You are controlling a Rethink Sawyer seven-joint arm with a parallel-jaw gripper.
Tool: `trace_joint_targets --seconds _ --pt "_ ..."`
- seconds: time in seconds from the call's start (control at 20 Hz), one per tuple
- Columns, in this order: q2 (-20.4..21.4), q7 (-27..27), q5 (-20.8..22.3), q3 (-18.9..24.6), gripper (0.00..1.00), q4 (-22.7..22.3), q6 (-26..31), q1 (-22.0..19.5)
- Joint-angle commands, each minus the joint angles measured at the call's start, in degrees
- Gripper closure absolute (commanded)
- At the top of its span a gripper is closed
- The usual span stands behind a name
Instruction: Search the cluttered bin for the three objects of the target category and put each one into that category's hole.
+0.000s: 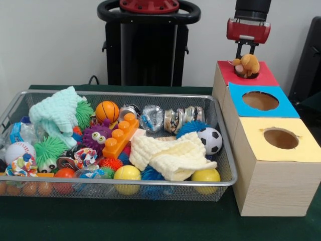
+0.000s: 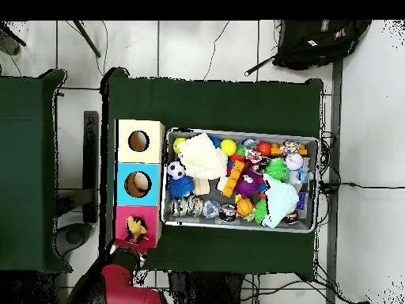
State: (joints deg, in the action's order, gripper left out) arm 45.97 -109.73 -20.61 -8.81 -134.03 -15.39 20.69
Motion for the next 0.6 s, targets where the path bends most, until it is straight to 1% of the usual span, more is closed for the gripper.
trace_joint_targets --seconds 0.05,0.4,0.6 --pt "-0.19 -11.57 1.74 4.81 1.00 -1.67 4.09 -2.54" --pt "-0.09 -11.38 1.70 4.35 1.00 -1.32 4.32 -2.11" --pt "-0.04 -11.69 1.91 4.98 1.00 -1.42 4.37 -2.87"
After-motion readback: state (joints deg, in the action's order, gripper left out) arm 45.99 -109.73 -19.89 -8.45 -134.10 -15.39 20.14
